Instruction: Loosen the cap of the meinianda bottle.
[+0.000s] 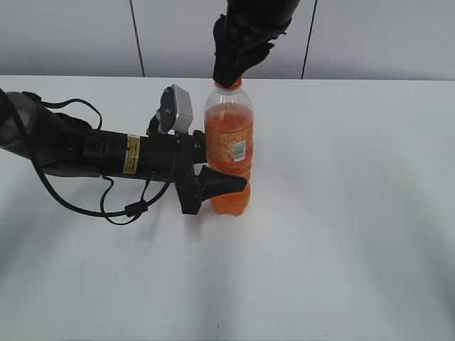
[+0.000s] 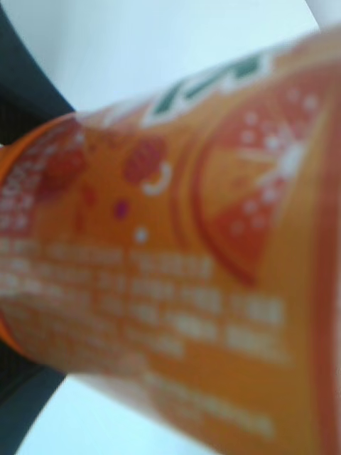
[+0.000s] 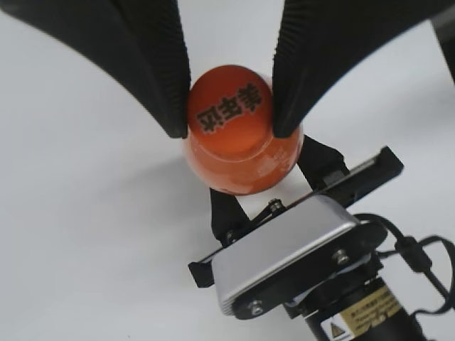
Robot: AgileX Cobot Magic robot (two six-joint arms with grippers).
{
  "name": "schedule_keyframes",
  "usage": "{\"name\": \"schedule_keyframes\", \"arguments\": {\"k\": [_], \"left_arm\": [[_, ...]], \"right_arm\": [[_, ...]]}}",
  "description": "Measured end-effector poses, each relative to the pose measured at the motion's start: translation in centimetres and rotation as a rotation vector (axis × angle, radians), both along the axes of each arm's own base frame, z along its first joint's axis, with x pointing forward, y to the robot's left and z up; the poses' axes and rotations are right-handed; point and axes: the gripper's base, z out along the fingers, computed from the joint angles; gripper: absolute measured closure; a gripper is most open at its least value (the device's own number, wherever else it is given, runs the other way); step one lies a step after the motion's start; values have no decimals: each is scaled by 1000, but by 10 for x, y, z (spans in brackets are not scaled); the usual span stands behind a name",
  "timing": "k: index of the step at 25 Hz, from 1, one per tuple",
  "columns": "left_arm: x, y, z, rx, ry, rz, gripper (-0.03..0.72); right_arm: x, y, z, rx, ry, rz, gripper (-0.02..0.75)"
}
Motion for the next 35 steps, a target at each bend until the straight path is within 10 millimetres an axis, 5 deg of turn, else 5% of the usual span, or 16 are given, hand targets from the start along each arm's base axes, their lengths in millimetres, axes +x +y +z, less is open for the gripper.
{"name": "schedule_keyframes", "arguments": {"k": [7,16,19,26,31,35], "left_arm": [[0,0,0,2,3,9,279],[0,-1,0,1,4,8,279],[0,-1,0,1,4,8,279],[0,-1,0,1,3,5,279],[0,-1,0,1,3,5,279],[0,-1,0,1,3,5,279]], "right_arm": [[2,-3,0,-140,-168,370,468],[2,-3,1,-168,-212,482,470],[1,-3,1,-159,-201,451,447],[-4,-6,13,-101,-172,314,202],[-12,-10,32,-26,-151,181,184],[-14,-11,35,80,-12,-172,184]]}}
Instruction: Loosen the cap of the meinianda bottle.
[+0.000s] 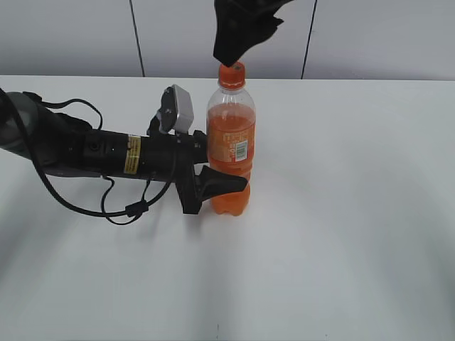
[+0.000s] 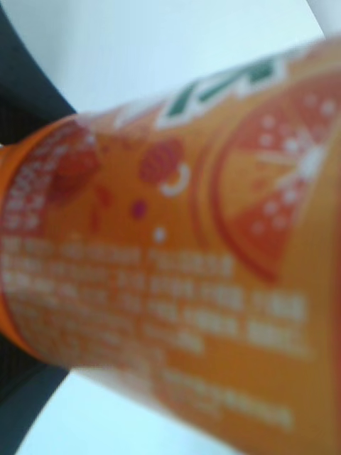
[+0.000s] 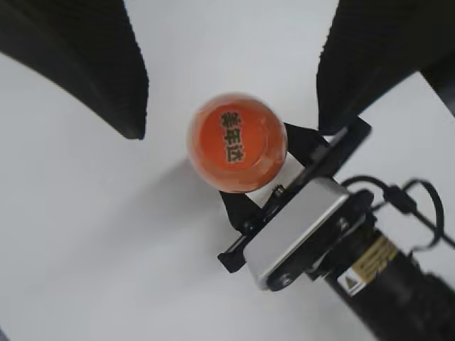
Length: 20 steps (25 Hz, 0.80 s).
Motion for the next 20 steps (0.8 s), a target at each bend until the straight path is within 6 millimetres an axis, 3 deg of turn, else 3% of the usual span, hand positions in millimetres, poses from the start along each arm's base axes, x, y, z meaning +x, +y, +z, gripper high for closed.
{"name": "schedule_keyframes", "arguments": {"k": [4,7,20], "left_arm": [[0,0,0,0,0,0,279],[0,0,0,0,0,0,279],[0,0,0,0,0,0,279]], "right_arm": [[1,-1,0,128,171,-429,184],[1,-1,0,175,229,-573,184],[7,4,-16,165,281,-633,211]]}}
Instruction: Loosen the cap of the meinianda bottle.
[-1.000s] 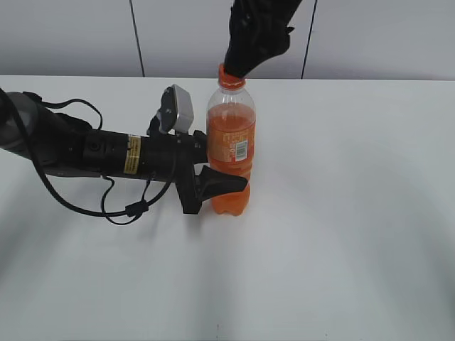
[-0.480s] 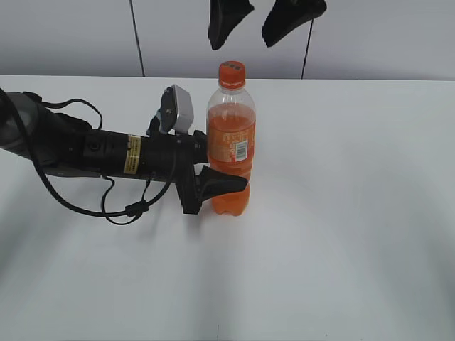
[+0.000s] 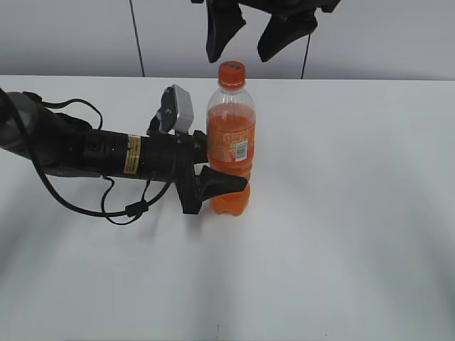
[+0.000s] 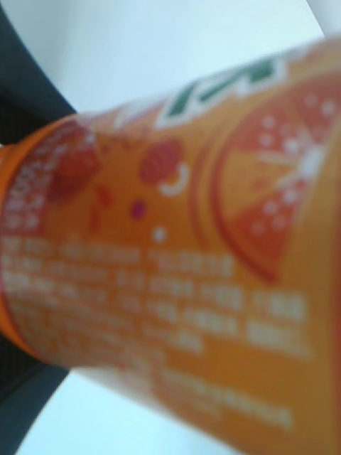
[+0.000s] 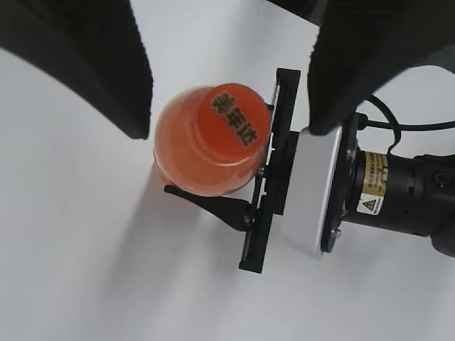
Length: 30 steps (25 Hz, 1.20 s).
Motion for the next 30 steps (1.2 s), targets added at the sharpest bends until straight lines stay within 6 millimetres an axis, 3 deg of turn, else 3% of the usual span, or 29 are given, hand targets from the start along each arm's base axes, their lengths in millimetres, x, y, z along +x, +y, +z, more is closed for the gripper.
{"name": "schedule_keyframes", "arguments": {"k": [5,12,18,26,30], "left_arm": [[0,0,0,0,0,0,279],[0,0,0,0,0,0,279],[0,0,0,-1,0,-1,279],[0,0,0,4,0,2,279],[0,0,0,3,0,1,279]], "right_arm": [[2,7,-11,19,49,5,278],[6,9,-20,5,63,10,295],[6,8,-20,-7,54,16,461],[6,7,-20,-30,27,78,463],[6,7,-20,-78,-44,262,463]]}}
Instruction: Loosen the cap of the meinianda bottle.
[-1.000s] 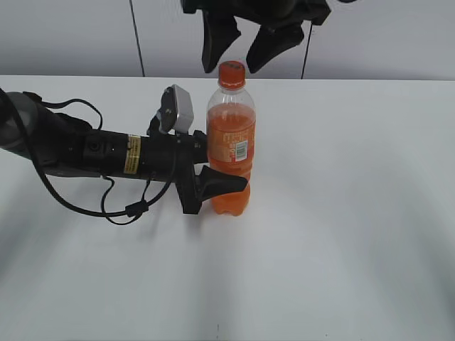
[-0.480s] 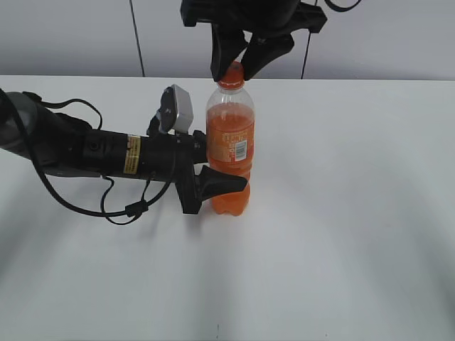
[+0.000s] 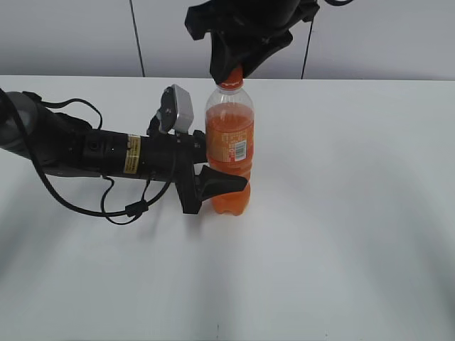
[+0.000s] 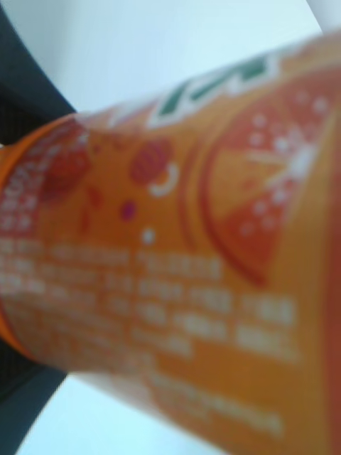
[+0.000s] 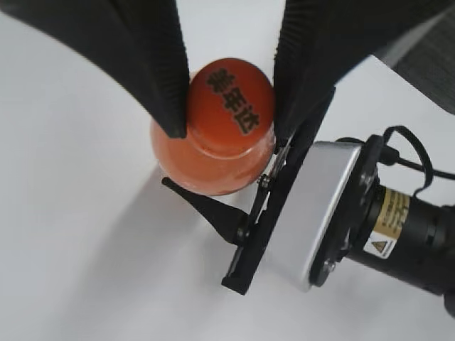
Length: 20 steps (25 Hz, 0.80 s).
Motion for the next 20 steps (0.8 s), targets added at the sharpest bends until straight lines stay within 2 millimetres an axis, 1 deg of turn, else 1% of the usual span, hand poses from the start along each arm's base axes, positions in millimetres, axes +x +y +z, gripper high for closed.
{"name": "schedule_keyframes", "arguments": {"k": [7,13,16,20], "left_arm": [[0,0,0,0,0,0,279],[1,0,0,1,1,8,279],[0,0,0,1,1,8,279],[0,0,0,2,1,8,279]], "right_arm": [[0,0,0,-102,-158,414,465],[2,-3,0,-244,-309,790,465],[2,-3,0,-280,-357,926,465],[2,-3,0,-301,-385,1007,465]]}}
